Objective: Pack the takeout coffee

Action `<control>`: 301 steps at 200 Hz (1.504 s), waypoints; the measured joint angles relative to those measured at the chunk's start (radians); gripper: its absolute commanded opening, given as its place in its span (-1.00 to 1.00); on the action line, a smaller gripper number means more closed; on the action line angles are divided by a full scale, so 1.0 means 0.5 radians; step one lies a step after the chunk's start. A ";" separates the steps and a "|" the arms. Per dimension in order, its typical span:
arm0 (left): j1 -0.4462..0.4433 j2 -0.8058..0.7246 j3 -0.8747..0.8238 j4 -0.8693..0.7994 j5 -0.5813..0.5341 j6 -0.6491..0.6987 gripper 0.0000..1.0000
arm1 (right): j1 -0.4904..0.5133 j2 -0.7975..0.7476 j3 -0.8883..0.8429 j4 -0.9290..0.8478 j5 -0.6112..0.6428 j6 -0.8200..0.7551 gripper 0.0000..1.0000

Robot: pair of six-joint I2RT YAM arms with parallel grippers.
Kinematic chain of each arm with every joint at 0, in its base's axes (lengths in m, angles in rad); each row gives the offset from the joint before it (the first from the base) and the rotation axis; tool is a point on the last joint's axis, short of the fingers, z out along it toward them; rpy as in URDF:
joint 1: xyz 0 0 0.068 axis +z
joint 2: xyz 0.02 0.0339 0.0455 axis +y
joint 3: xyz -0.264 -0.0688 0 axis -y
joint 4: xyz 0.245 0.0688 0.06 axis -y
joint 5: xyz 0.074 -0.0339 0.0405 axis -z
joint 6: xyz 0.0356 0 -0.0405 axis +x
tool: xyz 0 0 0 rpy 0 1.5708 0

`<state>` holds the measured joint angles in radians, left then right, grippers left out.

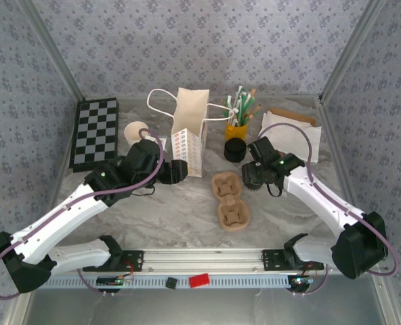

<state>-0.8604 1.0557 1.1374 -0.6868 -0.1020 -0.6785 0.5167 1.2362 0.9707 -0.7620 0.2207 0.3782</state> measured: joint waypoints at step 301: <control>0.000 0.028 0.000 -0.001 -0.037 0.000 0.38 | -0.122 0.263 0.217 -0.136 -0.177 0.000 0.60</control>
<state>-0.8604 1.0698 1.1374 -0.6872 -0.1207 -0.6785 0.4557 1.3678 1.0794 -0.8299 0.1322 0.3782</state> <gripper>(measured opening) 0.691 0.796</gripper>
